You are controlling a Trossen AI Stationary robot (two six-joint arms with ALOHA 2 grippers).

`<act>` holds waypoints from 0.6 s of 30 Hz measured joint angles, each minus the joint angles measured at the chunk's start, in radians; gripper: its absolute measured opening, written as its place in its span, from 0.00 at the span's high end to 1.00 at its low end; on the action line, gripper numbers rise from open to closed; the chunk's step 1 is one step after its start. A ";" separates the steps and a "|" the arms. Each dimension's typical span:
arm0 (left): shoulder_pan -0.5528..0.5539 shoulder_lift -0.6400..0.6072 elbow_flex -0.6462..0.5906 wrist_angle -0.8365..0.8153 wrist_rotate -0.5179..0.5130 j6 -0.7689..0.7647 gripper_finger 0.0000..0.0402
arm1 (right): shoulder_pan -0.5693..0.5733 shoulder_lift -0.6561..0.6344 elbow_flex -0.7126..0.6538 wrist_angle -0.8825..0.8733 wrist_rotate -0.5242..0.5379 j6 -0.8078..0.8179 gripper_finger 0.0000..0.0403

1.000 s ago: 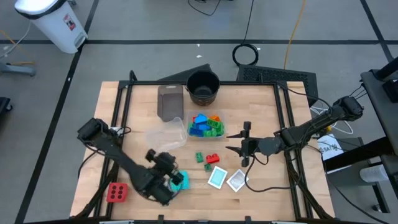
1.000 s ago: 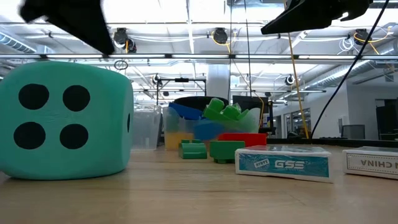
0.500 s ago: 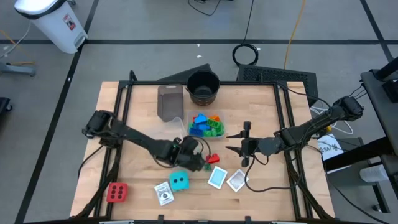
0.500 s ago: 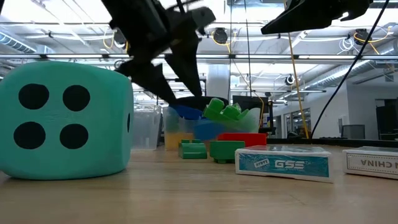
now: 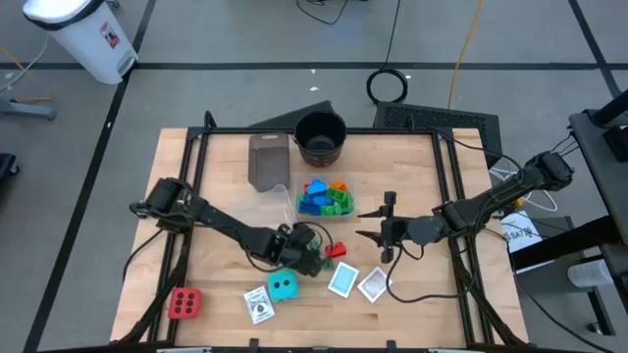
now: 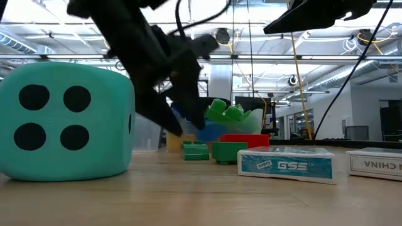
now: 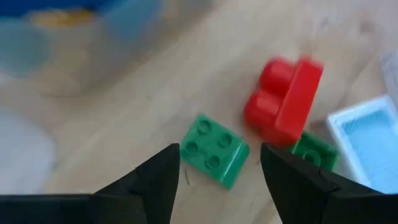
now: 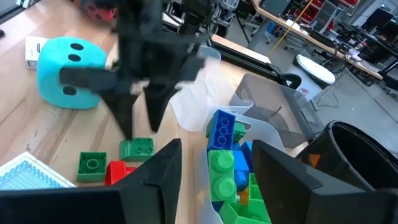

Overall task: Pick & Place Toys
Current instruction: Put the green game piece into the right transparent bin

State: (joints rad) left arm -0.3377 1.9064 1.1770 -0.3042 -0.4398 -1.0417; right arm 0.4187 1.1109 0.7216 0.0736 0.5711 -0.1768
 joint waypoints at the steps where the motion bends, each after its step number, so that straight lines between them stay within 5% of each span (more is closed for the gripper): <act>1: -0.002 0.018 0.003 0.022 0.012 0.015 0.43 | 0.000 0.000 0.000 0.004 0.000 0.000 0.59; 7: 0.003 0.098 0.126 -0.064 0.103 0.093 0.43 | 0.000 0.000 0.000 0.006 0.001 -0.004 0.59; 18: 0.015 0.123 0.237 -0.215 0.017 0.377 0.43 | 0.000 0.000 0.000 0.004 0.000 -0.004 0.59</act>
State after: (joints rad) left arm -0.3232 2.0296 1.4139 -0.5191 -0.4228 -0.6647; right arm 0.4187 1.1108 0.7219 0.0781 0.5713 -0.1806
